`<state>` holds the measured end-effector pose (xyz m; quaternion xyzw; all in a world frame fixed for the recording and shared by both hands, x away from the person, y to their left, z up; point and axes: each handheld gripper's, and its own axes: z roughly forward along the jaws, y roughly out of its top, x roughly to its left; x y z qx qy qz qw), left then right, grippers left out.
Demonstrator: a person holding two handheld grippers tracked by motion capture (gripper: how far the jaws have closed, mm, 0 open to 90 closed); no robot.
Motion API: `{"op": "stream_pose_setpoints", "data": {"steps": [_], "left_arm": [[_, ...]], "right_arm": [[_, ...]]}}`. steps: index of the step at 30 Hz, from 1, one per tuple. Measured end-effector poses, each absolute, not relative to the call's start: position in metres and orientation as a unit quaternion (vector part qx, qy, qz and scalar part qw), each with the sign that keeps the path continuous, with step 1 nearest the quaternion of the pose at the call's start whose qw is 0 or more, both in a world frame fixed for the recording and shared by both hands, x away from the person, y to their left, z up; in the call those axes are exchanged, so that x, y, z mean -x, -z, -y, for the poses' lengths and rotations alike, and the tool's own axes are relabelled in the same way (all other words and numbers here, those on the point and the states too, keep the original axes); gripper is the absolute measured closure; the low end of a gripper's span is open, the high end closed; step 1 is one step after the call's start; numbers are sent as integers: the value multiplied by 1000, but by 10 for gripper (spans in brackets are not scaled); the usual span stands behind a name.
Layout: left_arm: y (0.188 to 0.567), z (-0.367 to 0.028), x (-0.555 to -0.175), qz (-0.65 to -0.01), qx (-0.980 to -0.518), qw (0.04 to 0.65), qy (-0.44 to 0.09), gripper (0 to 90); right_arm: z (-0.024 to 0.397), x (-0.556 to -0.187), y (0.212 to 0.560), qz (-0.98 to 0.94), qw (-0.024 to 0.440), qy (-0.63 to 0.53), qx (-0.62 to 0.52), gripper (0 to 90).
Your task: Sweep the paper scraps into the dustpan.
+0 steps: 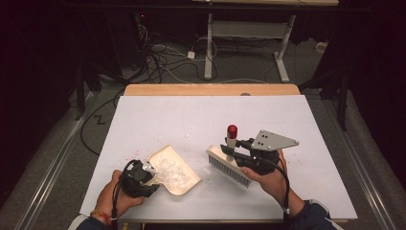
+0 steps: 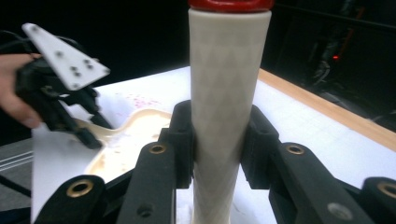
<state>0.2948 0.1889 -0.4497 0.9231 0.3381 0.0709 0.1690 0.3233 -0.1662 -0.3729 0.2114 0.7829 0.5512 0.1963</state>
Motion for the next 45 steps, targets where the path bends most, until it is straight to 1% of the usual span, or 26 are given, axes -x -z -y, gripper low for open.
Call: {"op": "stream_pose_setpoints", "data": {"steps": [3,7,13,14,15,16,18,22,27,30,35,38,39,45], "left_arm": [[448,-184,-289,-314,-935,156,-61,636],[448,-176,-284,-295,-943,143,-52,636],[449,-168,-283,-296,-944,137,-48,636],[449,-167,-283,-294,-945,136,-50,636],[448,-167,-282,-296,-944,137,-48,636],[448,-166,-283,-297,-944,139,-46,636],[449,-165,-284,-299,-943,140,-45,636],[452,-163,-285,-303,-942,142,-41,636],[453,-164,-285,-304,-941,146,-40,636],[453,-164,-285,-306,-940,147,-38,635],[453,-165,-286,-309,-938,151,-36,636],[454,-165,-286,-310,-938,152,-36,635],[454,-165,-286,-311,-938,152,-35,635],[454,-166,-287,-314,-936,152,-35,635]], "right_arm": [[167,-324,374,-783,209,-544,-217,698],[164,-324,377,-788,207,-537,-218,698],[150,-319,385,-790,199,-538,-215,698],[141,-315,386,-791,193,-540,-211,699],[141,-315,386,-791,193,-540,-211,699],[130,-310,389,-791,185,-545,-207,698],[126,-308,389,-791,182,-547,-206,698],[102,-303,392,-789,172,-558,-193,698],[91,-300,388,-785,159,-572,-179,699],[92,-301,384,-781,151,-581,-175,699],[100,-303,375,-773,161,-587,-176,699],[111,-307,370,-767,175,-588,-188,698],[119,-312,369,-762,188,-587,-199,698],[134,-323,370,-747,207,-588,-230,698]]}}
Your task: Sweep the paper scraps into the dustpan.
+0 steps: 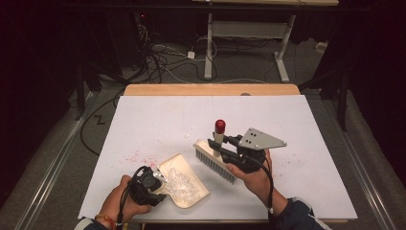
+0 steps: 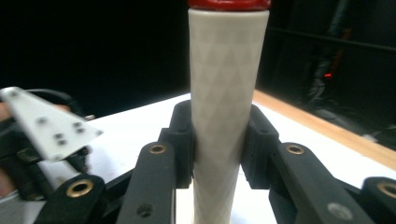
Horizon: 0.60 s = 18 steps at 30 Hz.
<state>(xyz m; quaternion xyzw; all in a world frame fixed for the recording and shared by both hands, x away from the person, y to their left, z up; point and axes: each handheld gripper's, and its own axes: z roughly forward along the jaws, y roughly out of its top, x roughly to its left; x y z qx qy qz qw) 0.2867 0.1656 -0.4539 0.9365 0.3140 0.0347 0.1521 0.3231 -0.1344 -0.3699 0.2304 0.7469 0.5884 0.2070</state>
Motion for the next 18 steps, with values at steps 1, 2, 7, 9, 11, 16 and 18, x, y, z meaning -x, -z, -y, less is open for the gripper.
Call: {"op": "stream_pose_setpoints", "data": {"steps": [1,2,7,9,11,16,18], "left_arm": [[454,-166,-287,-313,-937,152,-35,635],[454,-167,-288,-314,-936,152,-36,635],[454,-171,-289,-322,-934,148,-35,635],[454,-172,-289,-325,-934,148,-37,635],[454,-173,-289,-325,-934,146,-37,635],[453,-176,-289,-330,-932,144,-41,635],[453,-178,-290,-332,-932,143,-42,635]], "right_arm": [[137,-329,372,-749,217,-581,-231,698],[137,-329,372,-749,217,-581,-231,698],[132,-346,381,-753,269,-551,-237,698],[129,-352,386,-758,269,-541,-245,698],[125,-354,391,-765,260,-536,-246,698],[111,-343,395,-776,238,-540,-221,696],[102,-334,396,-785,224,-539,-209,691]]}}
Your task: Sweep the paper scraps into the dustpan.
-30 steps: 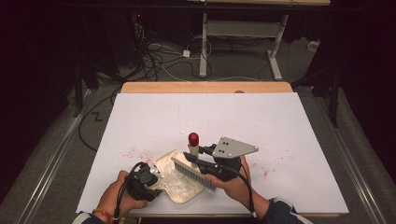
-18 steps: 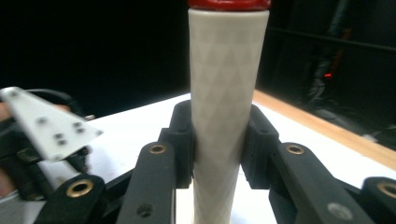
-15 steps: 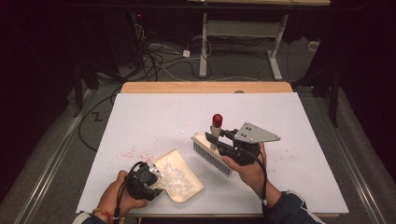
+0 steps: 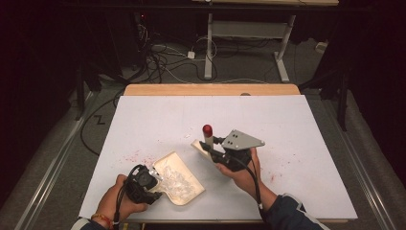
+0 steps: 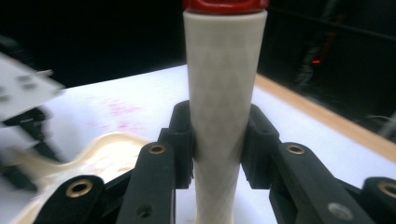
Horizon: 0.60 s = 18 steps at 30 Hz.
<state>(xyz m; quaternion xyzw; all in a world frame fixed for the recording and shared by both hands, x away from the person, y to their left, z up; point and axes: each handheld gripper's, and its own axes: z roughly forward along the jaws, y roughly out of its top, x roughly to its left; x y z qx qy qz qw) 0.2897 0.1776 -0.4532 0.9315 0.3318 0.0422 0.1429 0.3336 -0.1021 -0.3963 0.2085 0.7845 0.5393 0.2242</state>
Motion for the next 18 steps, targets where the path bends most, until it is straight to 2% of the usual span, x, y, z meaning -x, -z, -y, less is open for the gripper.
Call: {"op": "stream_pose_setpoints", "data": {"steps": [5,6,12,18], "left_arm": [[452,-181,-291,-339,-929,140,-44,635],[452,-181,-291,-340,-929,140,-44,635],[453,-182,-291,-340,-929,141,-42,635],[453,-183,-291,-341,-929,141,-40,635]], "right_arm": [[83,-315,396,-795,188,-550,-170,695],[77,-309,395,-795,167,-560,-161,698],[75,-301,385,-787,149,-581,-144,698],[88,-301,367,-774,169,-593,-147,698]]}}
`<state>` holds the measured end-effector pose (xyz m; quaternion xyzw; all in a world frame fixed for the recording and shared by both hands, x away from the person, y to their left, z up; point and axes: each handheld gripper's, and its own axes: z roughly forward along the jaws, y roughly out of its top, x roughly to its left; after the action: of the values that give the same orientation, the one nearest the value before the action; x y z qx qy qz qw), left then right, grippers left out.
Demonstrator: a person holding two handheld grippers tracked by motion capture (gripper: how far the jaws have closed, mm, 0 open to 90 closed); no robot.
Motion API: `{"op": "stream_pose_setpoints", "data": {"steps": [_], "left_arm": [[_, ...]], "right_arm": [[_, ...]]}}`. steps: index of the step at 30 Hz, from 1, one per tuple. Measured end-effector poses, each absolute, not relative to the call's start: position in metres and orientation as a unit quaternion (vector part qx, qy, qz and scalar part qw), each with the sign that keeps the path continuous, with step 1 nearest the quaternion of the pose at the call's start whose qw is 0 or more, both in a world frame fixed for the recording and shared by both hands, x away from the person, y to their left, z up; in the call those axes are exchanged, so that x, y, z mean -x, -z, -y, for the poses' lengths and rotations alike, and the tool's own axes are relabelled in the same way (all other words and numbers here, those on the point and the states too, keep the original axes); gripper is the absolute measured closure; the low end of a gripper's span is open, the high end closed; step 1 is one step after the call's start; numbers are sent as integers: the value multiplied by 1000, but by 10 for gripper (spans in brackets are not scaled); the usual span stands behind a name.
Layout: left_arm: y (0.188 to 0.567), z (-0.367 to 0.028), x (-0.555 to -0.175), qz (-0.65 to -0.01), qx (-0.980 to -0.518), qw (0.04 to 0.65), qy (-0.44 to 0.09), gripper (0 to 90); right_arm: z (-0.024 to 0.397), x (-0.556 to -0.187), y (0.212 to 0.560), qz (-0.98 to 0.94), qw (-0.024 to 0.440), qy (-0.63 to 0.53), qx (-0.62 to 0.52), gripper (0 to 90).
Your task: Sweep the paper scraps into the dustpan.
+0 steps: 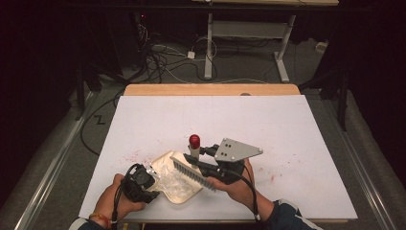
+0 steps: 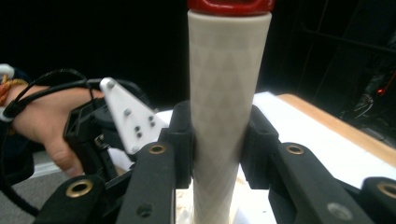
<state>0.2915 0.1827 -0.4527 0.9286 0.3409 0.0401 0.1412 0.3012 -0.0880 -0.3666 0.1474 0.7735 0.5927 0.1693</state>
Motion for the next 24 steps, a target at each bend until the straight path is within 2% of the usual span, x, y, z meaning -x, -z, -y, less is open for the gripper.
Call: {"op": "stream_pose_setpoints", "data": {"steps": [4,13,24], "left_arm": [[453,-184,-293,-341,-928,143,-36,634],[452,-188,-294,-351,-924,148,-37,634],[455,-202,-304,-371,-915,155,-37,634]], "right_arm": [[100,-312,364,-768,204,-584,-164,698],[109,-333,376,-773,238,-557,-190,698],[108,-403,371,-757,283,-545,-223,698]]}}
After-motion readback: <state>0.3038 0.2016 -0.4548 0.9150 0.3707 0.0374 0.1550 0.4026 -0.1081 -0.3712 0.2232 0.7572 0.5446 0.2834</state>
